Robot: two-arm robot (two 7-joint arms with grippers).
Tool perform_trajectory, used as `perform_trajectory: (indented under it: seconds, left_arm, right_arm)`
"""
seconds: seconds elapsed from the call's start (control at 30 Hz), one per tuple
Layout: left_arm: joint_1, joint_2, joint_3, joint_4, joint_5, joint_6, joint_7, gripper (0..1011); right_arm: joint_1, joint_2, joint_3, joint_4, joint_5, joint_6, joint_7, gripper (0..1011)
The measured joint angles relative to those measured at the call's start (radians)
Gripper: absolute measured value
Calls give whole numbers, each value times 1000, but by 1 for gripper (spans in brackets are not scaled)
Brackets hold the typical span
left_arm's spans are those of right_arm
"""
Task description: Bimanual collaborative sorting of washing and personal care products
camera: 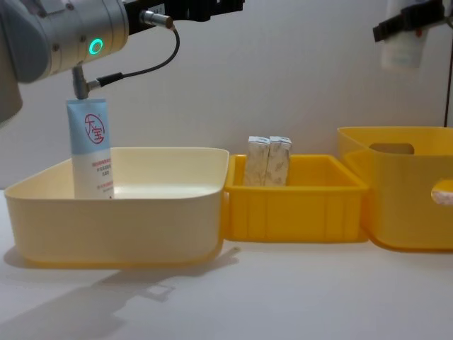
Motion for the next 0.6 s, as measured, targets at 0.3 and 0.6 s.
perform_trajectory:
  seconds: [0.3, 0.6]
  left_arm:
    - [0, 0, 0, 0, 0, 0, 0, 999]
    - [0, 0, 0, 0, 0, 0, 0, 1000]
  right_arm:
    - [16, -23, 3, 48, 43, 89, 41, 580]
    - [23, -35, 3, 71, 63, 125, 60, 608]
